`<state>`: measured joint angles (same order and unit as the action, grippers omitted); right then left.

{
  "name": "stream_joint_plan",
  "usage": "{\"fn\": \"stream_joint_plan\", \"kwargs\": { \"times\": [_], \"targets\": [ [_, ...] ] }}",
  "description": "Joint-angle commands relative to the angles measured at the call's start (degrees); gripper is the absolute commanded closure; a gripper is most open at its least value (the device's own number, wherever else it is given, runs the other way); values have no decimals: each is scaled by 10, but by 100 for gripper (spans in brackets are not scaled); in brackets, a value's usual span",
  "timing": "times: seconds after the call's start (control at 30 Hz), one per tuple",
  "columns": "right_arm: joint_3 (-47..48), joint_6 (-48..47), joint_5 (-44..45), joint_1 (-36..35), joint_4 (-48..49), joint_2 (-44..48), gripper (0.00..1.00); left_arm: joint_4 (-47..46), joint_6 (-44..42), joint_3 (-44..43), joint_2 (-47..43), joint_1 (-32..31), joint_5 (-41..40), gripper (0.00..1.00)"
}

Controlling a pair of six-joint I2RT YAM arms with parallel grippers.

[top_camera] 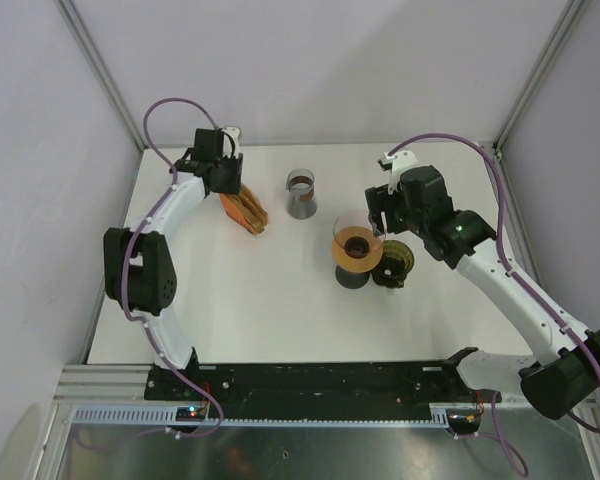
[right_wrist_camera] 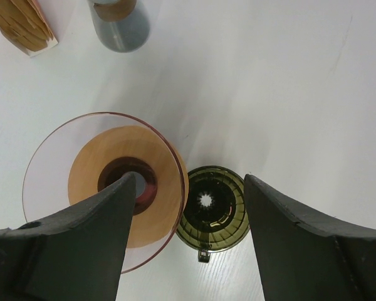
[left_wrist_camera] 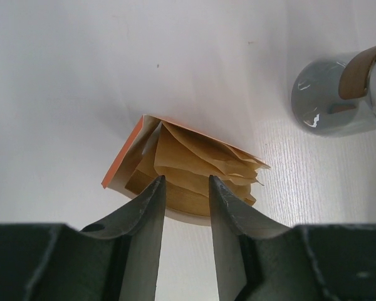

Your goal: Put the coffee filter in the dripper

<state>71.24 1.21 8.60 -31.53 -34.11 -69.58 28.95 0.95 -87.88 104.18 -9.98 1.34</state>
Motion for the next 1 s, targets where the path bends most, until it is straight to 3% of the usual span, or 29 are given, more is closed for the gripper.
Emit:
{"fn": "stream_joint_plan", "kwargs": {
  "times": [0.0,0.97],
  "targets": [
    [0,-9,9,1,3,7,26,-17,-9,-15,-1,3,-12,61],
    [-4,-10,-1,0,3,-2,26,-24,-18,16,-28,15,3,62]
  ]
}}
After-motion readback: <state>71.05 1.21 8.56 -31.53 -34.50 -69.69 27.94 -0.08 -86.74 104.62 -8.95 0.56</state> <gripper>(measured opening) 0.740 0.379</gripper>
